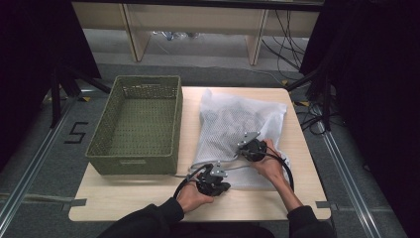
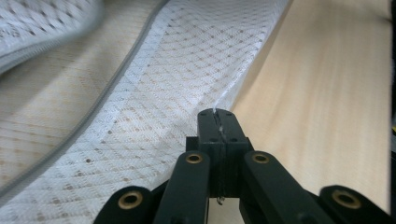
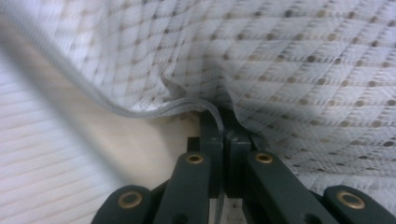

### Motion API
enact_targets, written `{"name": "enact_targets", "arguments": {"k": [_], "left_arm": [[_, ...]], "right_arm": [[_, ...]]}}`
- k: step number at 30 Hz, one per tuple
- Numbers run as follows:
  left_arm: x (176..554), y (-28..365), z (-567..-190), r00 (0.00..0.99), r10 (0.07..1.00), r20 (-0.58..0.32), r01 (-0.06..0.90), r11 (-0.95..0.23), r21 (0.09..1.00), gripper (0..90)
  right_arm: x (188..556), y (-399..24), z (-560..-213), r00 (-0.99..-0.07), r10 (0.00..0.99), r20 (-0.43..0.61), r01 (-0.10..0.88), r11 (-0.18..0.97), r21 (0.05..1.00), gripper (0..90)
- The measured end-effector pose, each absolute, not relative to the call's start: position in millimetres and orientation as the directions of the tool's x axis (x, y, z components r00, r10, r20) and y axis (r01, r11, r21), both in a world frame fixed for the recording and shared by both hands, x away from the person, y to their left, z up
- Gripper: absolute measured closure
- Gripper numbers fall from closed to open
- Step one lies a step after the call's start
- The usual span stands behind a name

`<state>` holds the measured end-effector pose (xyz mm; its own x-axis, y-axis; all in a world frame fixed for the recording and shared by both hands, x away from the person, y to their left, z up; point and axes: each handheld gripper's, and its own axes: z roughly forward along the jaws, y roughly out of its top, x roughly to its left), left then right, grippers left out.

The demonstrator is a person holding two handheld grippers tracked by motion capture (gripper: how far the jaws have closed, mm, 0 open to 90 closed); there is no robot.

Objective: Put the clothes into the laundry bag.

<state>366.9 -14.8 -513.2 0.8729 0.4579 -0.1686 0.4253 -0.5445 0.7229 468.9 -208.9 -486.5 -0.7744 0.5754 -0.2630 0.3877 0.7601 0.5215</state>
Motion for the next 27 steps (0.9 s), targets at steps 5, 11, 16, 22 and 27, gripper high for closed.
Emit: {"name": "enact_targets", "arguments": {"k": [5,11,16,22,27], "left_arm": [[354.8,-23.1,-513.4,0.890,0.418,-0.183,0.411,-0.558,0.721,89.5],[355.9,-22.9,-512.4,0.894,0.412,-0.178,0.403,-0.562,0.722,84.7],[354.9,-15.4,-506.0,0.896,0.420,-0.144,0.388,-0.582,0.714,84.4],[358.0,0.3,-500.2,0.911,0.408,-0.054,0.330,-0.647,0.687,88.9],[356.2,11.0,-499.2,0.895,0.444,-0.051,0.351,-0.628,0.695,88.9]], "right_arm": [[488.2,-212.7,-487.6,-0.751,0.588,-0.300,0.396,0.765,0.508,89.9],[491.8,-218.7,-486.8,-0.753,0.588,-0.295,0.391,0.761,0.517,89.8],[471.4,-220.0,-476.0,-0.794,0.541,-0.278,0.357,0.785,0.507,89.8],[439.8,-215.2,-454.9,-0.829,0.482,-0.284,0.290,0.804,0.519,90.0],[413.0,-205.1,-441.2,-0.847,0.439,-0.300,0.232,0.812,0.535,90.0]]}}
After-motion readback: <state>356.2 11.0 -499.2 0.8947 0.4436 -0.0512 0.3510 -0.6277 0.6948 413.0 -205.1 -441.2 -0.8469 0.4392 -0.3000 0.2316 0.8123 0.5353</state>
